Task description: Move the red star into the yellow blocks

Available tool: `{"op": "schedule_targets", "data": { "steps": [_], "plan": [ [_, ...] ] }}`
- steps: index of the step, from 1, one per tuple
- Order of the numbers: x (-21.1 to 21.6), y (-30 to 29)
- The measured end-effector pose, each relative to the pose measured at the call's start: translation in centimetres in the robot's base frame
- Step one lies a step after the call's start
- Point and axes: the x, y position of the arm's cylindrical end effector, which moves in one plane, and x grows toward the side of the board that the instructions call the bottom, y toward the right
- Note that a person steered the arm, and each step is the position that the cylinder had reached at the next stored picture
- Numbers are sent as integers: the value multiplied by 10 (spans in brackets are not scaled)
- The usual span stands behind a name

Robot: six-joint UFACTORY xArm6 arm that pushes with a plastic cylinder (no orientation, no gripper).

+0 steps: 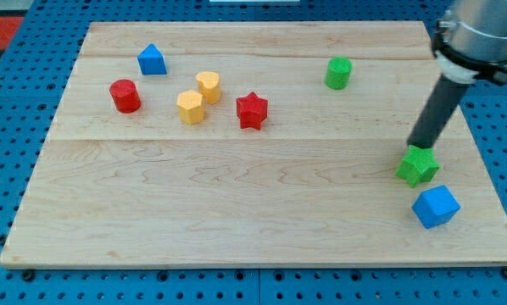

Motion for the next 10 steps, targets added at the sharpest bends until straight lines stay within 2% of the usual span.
{"op": "schedule_targets", "data": {
  "steps": [6, 10],
  "plan": [
    [-77, -22],
    [-83, -25]
  ]
}}
